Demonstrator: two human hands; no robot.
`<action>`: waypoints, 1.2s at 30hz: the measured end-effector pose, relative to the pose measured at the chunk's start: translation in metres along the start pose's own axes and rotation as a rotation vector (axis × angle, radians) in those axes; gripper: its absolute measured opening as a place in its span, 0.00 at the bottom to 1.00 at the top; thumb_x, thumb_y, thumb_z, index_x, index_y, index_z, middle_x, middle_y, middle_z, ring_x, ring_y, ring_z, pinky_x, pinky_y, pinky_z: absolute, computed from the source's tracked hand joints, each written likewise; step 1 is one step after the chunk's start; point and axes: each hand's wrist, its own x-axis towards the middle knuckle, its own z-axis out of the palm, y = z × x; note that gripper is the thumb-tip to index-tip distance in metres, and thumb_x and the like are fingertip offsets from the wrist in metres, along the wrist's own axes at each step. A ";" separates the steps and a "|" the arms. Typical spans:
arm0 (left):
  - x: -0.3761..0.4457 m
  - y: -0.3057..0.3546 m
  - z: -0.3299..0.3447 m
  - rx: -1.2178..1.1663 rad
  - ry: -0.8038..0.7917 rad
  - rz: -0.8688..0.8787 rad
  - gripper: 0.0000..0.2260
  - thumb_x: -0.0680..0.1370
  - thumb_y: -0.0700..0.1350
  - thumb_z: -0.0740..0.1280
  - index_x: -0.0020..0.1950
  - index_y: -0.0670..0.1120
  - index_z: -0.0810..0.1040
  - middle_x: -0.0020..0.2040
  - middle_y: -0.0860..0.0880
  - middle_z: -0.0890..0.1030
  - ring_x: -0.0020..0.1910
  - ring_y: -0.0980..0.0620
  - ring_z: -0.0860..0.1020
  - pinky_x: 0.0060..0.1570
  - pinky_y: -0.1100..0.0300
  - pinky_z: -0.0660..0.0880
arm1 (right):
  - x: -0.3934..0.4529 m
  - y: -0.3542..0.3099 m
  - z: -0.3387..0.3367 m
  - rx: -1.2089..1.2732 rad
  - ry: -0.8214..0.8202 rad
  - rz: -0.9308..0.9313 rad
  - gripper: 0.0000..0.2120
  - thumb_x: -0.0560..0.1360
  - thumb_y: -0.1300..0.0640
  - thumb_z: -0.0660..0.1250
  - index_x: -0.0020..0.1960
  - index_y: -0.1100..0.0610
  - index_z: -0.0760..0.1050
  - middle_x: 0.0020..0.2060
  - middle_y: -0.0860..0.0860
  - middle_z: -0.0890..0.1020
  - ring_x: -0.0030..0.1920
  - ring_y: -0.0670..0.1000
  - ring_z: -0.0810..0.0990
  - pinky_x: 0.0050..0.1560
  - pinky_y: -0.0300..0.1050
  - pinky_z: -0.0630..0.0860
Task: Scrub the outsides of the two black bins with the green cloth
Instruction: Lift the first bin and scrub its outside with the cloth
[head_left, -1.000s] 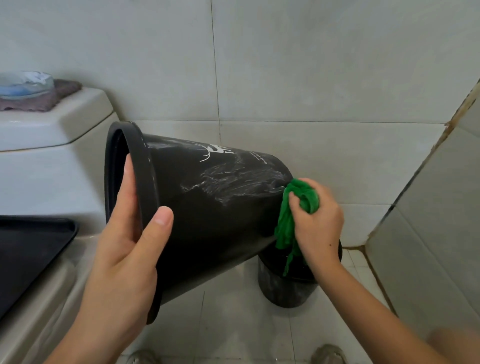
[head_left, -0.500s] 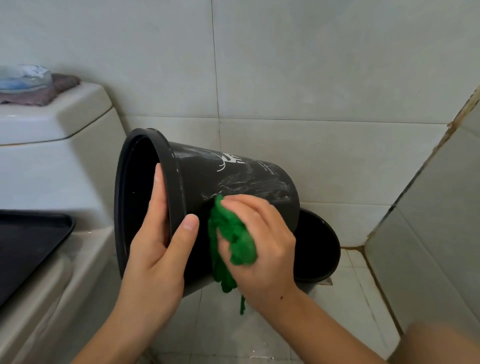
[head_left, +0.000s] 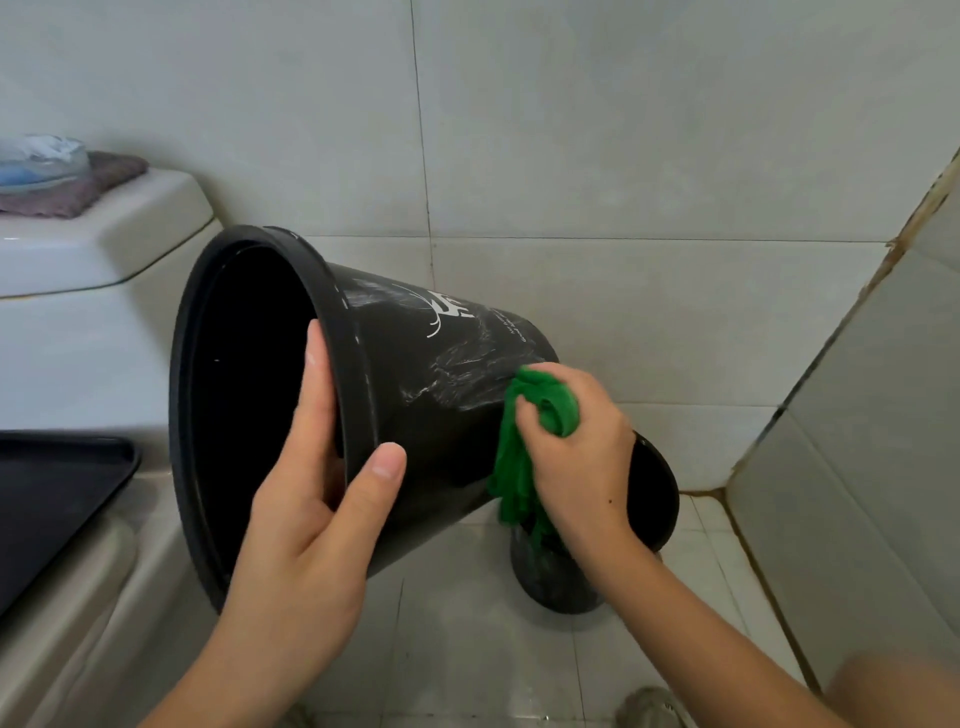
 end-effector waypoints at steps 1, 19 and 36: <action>0.000 -0.001 0.001 0.001 0.000 -0.002 0.33 0.76 0.49 0.61 0.79 0.56 0.53 0.73 0.67 0.69 0.73 0.64 0.66 0.67 0.71 0.64 | -0.005 -0.011 0.002 0.025 -0.029 -0.078 0.12 0.68 0.58 0.69 0.51 0.52 0.82 0.47 0.45 0.83 0.48 0.45 0.81 0.54 0.46 0.77; 0.001 0.004 -0.005 -0.083 0.064 -0.060 0.30 0.78 0.44 0.61 0.79 0.59 0.58 0.73 0.57 0.72 0.74 0.55 0.68 0.73 0.48 0.64 | -0.007 -0.004 -0.008 0.038 0.042 -0.237 0.14 0.70 0.58 0.67 0.55 0.55 0.80 0.51 0.48 0.82 0.52 0.48 0.80 0.56 0.48 0.77; 0.008 0.019 -0.029 -0.077 0.086 -0.057 0.26 0.81 0.43 0.59 0.78 0.58 0.60 0.74 0.56 0.71 0.74 0.52 0.68 0.74 0.37 0.59 | 0.043 0.004 -0.055 0.366 0.050 0.346 0.09 0.74 0.65 0.68 0.42 0.51 0.77 0.36 0.48 0.80 0.38 0.46 0.79 0.40 0.39 0.76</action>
